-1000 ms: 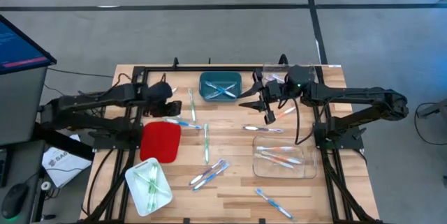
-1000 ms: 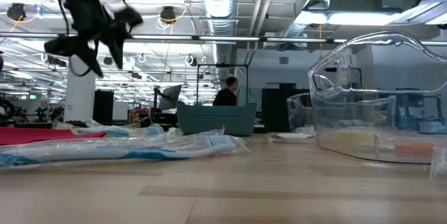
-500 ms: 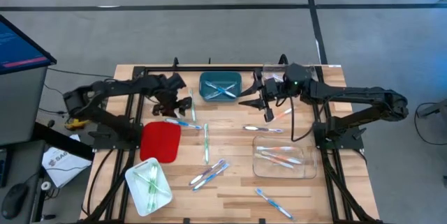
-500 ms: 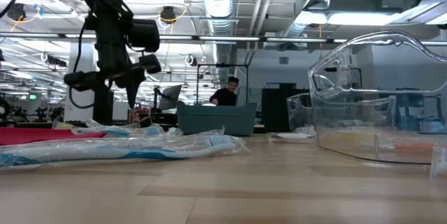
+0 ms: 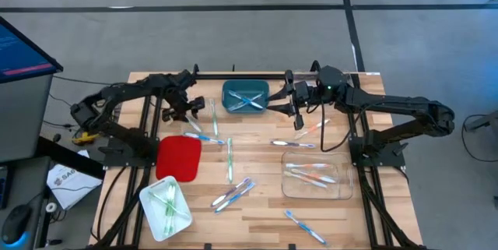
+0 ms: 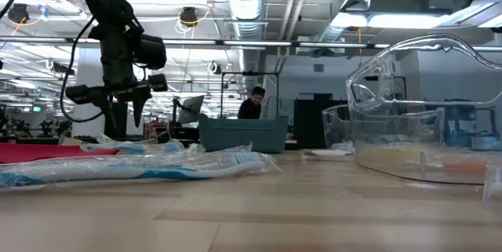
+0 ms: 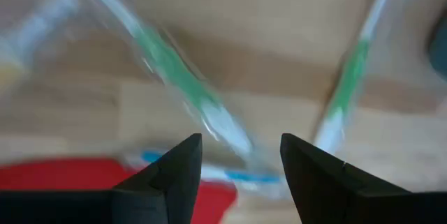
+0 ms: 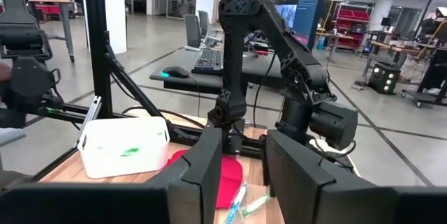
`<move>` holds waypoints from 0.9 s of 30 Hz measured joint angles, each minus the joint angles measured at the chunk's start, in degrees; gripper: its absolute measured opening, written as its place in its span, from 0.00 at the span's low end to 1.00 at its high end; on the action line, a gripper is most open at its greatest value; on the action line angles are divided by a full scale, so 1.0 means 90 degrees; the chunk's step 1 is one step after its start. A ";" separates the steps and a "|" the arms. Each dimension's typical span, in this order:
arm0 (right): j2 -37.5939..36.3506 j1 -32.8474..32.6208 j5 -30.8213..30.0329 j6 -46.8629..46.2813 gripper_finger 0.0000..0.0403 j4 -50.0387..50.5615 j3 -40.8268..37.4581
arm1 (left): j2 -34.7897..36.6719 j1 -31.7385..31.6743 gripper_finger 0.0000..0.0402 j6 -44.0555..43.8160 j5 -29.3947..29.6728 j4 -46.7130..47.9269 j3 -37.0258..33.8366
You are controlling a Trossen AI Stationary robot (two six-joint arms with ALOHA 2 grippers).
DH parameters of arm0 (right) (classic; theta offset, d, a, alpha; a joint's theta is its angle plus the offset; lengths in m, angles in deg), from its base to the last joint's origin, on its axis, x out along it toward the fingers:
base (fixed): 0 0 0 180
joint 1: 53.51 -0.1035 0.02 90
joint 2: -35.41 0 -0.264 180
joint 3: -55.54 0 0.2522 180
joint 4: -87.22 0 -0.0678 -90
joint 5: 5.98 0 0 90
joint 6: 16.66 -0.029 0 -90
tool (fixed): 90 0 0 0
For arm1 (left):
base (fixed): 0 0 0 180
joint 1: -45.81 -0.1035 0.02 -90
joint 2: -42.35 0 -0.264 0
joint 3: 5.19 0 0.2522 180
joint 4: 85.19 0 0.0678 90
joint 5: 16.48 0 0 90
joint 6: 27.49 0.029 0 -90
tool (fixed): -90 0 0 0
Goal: Pick & Place Toothbrushes
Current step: Put the green toothbrush into the white bin
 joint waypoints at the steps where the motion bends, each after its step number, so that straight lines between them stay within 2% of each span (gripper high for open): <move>1: 0.0000 0.0000 0.0000 0.0000 0.27 -0.0003 0.0000 | 0.0000 -0.0074 0.48 0.0082 0.0161 -0.0005 0.0000; 5: 0.0000 -0.0002 0.0000 0.0000 0.27 -0.0006 0.0000 | 0.0000 -0.0259 0.48 0.0271 0.0443 -0.0003 0.0000; 11: 0.0000 -0.0016 0.0000 0.0002 0.27 -0.0006 0.0000 | -0.0009 -0.0178 0.48 0.0268 0.0890 0.0068 -0.0077; 14: 0.0000 -0.0017 0.0000 0.0002 0.27 -0.0008 0.0000 | -0.0105 -0.0181 0.48 0.0156 0.0891 0.0047 -0.0204; 21: 0.0000 -0.0017 0.0000 0.0005 0.27 -0.0012 0.0000 | -0.0517 -0.0132 0.48 0.0092 0.0701 -0.0721 -0.0389; 27: 0.0000 -0.0017 0.0000 0.0008 0.27 -0.0064 0.0000 | -0.0832 -0.0115 0.48 0.0221 0.0569 -0.0728 -0.0354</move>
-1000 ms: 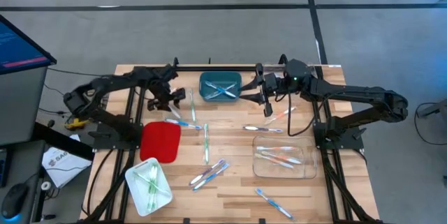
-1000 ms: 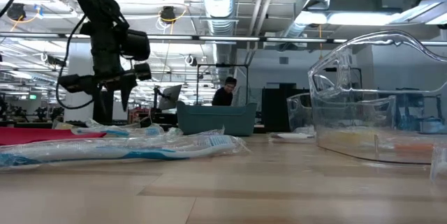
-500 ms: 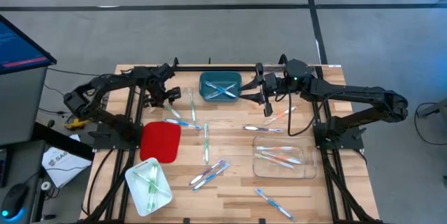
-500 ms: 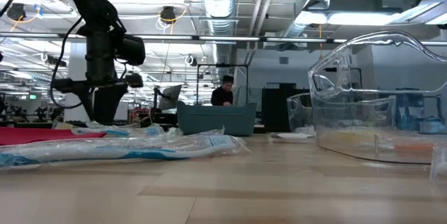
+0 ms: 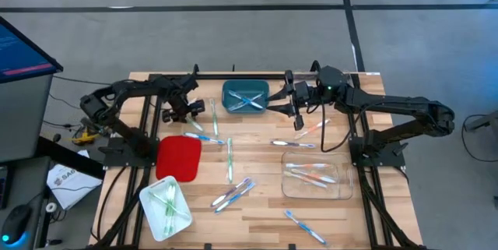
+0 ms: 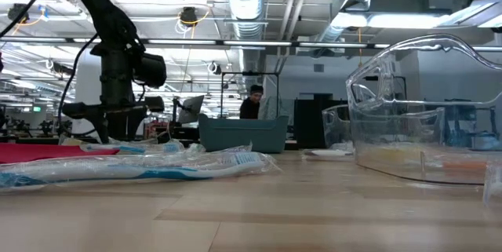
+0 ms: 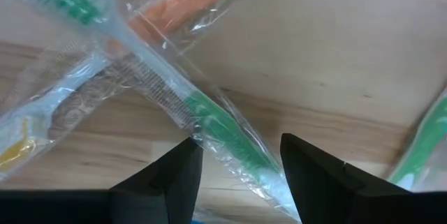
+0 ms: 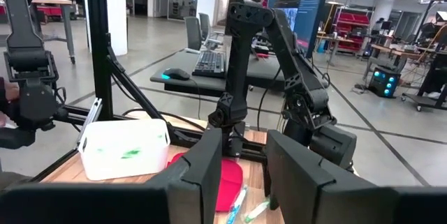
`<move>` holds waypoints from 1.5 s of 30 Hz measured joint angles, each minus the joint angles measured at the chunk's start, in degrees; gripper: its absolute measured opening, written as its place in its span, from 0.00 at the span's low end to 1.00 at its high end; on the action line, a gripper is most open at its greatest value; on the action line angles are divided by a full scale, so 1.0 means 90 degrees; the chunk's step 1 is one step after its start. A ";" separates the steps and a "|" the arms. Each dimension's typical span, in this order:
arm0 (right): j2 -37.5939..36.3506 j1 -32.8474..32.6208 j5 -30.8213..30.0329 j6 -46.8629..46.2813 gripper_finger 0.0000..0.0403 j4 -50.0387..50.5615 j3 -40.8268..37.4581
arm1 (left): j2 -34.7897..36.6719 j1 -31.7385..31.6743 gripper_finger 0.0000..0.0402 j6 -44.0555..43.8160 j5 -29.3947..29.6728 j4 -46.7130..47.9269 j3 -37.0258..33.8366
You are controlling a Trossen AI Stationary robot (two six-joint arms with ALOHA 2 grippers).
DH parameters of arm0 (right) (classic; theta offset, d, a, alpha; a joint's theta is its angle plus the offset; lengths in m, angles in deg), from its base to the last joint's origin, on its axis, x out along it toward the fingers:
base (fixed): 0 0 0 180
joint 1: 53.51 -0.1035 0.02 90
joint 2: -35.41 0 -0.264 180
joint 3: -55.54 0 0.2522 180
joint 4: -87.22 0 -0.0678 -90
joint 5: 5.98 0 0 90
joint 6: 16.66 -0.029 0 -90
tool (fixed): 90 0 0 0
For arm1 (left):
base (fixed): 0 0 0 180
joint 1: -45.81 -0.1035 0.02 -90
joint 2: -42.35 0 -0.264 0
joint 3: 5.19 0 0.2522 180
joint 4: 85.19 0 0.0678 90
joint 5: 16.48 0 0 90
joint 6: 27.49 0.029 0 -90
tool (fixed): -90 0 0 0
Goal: Pick & Place Toothbrushes
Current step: Put the green toothbrush into the white bin
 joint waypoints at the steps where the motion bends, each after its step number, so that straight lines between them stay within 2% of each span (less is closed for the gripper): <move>1: 0.0000 0.0000 0.0002 0.0004 0.27 -0.0005 0.0000 | -0.0009 0.0001 0.48 0.0056 0.0009 -0.0010 -0.0006; 14: 0.0000 -0.0005 0.0002 -0.0004 0.27 0.0000 0.0000 | -0.0022 0.0024 0.46 0.0252 0.0076 -0.0077 -0.0025; 18: 0.0000 -0.0005 0.0002 -0.0006 0.27 0.0003 0.0000 | 0.0018 0.0024 0.36 0.0300 0.0127 -0.0037 -0.0036; 24: 0.0000 -0.0005 0.0002 -0.0006 0.27 -0.0010 0.0000 | 0.0367 0.0140 0.06 0.0672 0.0192 -0.0268 -0.0037; 30: 0.0000 -0.0005 0.0002 -0.0008 0.27 -0.0019 0.0000 | 0.1084 0.0385 0.04 0.0871 0.0199 -0.0108 -0.0047; 34: 0.0000 -0.0005 0.0002 -0.0008 0.27 -0.0028 0.0000 | 0.1822 0.0732 0.02 0.0851 0.0003 -0.0021 -0.0047; 38: 0.0000 -0.0005 0.0002 -0.0008 0.27 -0.0035 0.0000 | 0.2692 0.1331 0.03 0.1256 -0.0241 0.0032 -0.0040; 43: -0.0002 -0.0005 0.0002 -0.0006 0.27 -0.0043 0.0000 | 0.3746 0.2511 0.02 0.2534 -0.0272 0.0093 -0.0040; 45: 0.0000 -0.0005 0.0002 -0.0006 0.27 -0.0057 0.0000 | 0.4024 0.3065 0.03 0.2712 -0.0102 0.0112 -0.0035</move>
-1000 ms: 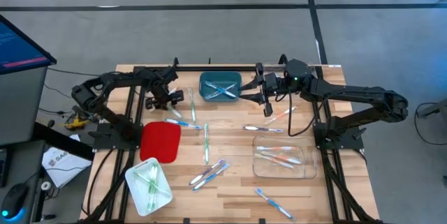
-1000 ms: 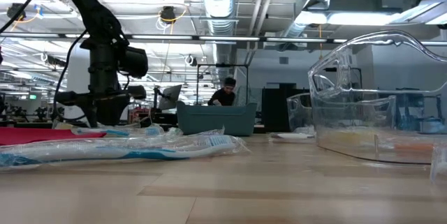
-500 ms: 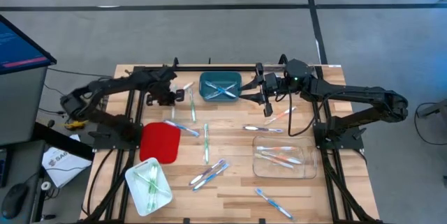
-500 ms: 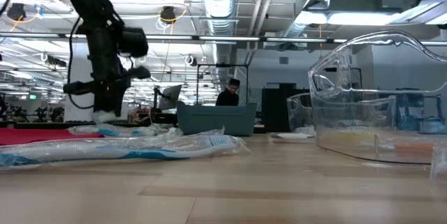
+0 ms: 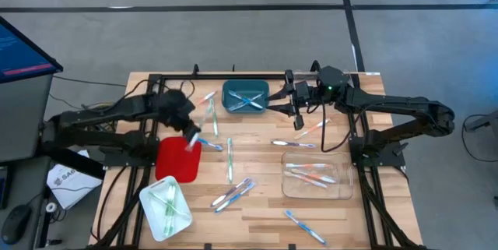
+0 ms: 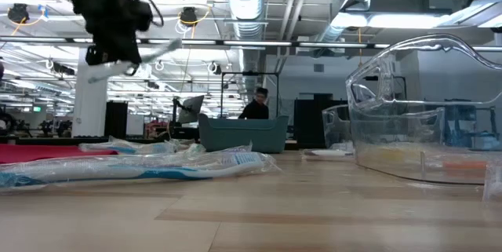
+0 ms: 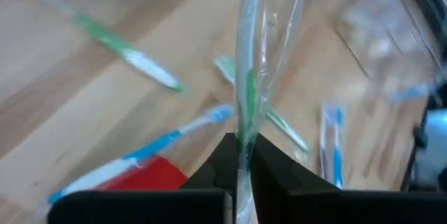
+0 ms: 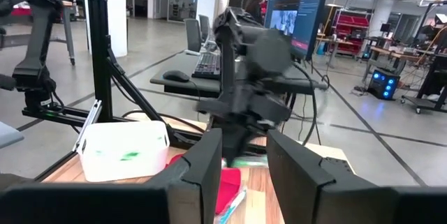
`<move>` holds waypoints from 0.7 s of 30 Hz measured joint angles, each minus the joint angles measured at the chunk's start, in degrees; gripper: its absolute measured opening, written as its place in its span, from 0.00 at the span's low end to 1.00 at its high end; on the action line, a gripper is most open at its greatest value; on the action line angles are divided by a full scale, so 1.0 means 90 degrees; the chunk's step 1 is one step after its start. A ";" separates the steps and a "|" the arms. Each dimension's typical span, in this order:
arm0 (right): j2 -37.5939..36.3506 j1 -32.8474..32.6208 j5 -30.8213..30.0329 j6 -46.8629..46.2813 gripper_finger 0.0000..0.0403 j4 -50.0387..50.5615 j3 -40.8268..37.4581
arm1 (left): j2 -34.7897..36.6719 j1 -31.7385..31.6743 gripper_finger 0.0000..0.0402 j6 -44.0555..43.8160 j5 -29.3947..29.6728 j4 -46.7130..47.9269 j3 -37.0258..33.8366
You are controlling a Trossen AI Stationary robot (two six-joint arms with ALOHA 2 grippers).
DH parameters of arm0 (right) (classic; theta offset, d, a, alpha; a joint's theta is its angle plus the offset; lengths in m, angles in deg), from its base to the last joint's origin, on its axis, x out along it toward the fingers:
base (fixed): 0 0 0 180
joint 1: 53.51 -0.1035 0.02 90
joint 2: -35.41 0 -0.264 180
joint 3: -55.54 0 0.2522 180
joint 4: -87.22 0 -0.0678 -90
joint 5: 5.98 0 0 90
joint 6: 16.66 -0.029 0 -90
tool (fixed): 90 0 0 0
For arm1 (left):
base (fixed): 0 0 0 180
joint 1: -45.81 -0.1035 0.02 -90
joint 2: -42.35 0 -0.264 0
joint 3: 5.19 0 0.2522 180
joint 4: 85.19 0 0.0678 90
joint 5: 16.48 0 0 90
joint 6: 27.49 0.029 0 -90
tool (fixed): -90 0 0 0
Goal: Pick & Place Toothbrushes
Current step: Put the green toothbrush into the white bin
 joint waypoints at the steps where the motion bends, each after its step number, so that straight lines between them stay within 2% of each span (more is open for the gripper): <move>1: -0.0002 0.0000 0.0000 0.0000 0.27 -0.0022 0.0000 | 0.0094 0.0263 0.02 0.0019 0.0097 0.0002 0.0000; 6: -0.0002 0.0000 0.0000 0.0000 0.27 -0.0209 0.0000 | 0.0219 0.1497 0.02 0.0269 0.0542 0.0035 0.0010; 13: -0.0002 0.0000 0.0000 -0.0001 0.27 -0.0278 0.0000 | 0.0157 0.2847 0.02 0.0916 0.1463 0.0362 0.0065; 17: -0.0002 0.0000 0.0000 0.0000 0.27 -0.0291 0.0000 | -0.0032 0.3458 0.02 0.1141 0.2234 0.1492 0.0616; 21: -0.0002 0.0000 0.0000 0.0005 0.27 -0.0329 0.0000 | -0.0605 0.4123 0.02 0.0981 0.2955 0.2773 0.1407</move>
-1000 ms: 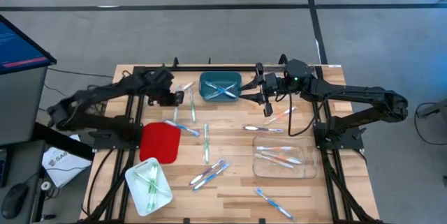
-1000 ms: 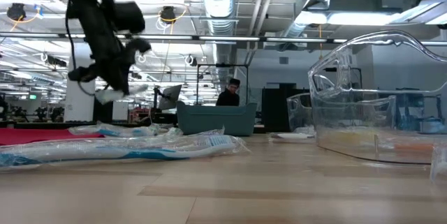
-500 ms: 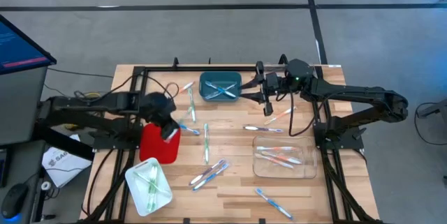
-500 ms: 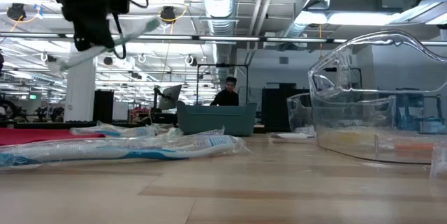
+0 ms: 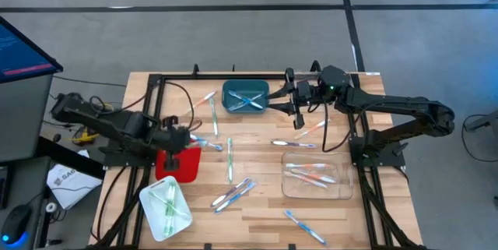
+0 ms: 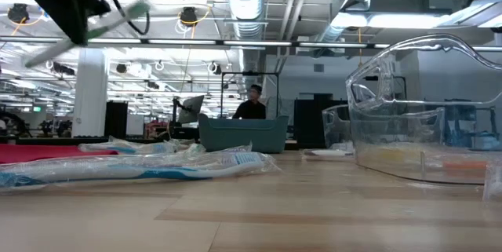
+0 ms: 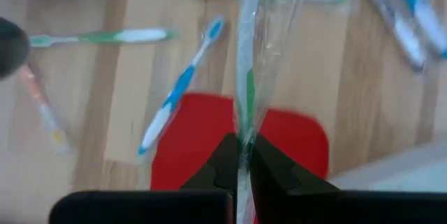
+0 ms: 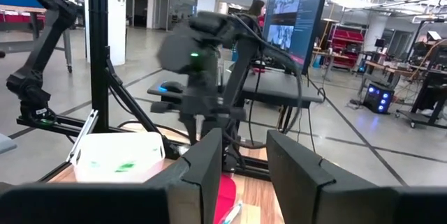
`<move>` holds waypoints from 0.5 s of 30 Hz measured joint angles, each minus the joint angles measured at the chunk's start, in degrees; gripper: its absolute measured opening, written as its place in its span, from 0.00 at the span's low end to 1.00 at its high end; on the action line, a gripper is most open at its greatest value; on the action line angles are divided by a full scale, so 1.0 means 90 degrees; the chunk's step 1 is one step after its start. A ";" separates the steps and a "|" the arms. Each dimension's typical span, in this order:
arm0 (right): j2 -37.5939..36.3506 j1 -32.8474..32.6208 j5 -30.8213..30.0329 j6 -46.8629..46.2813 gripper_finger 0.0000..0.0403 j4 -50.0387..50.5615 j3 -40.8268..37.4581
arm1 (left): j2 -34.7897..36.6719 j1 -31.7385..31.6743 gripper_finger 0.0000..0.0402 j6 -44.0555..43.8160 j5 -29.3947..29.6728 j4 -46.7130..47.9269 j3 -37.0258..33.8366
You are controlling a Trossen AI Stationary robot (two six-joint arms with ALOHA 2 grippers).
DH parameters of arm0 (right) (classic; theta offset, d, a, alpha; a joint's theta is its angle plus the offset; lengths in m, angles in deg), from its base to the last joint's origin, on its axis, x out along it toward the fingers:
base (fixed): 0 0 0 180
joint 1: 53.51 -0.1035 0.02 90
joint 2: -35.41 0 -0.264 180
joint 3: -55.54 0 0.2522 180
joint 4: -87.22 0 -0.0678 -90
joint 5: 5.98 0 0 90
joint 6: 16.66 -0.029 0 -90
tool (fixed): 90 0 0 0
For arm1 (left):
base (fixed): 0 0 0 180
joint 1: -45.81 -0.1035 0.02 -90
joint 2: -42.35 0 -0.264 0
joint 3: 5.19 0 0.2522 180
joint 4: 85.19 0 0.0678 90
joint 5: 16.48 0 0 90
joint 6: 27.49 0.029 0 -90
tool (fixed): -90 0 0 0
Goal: Pick & Place Toothbrushes
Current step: Put the green toothbrush into the white bin
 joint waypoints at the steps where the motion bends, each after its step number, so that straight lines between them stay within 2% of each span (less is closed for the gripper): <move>1: 0.0000 0.0004 0.0000 0.0002 0.27 -0.0004 0.0000 | -0.0182 0.0163 0.02 -0.0070 0.0044 0.0214 0.0178; 6: 0.0000 0.0015 -0.0001 0.0002 0.27 0.0003 0.0002 | -0.1148 0.0919 0.02 -0.0365 0.0099 0.0598 0.0793; 9: 0.0000 0.0015 0.0000 0.0002 0.27 0.0017 0.0001 | -0.1639 0.1306 0.02 -0.0919 0.0022 0.0763 0.1054; 15: 0.0000 0.0049 0.0000 0.0105 0.27 0.0086 0.0002 | -0.2195 0.2167 0.02 -0.1829 -0.0288 0.1006 0.1497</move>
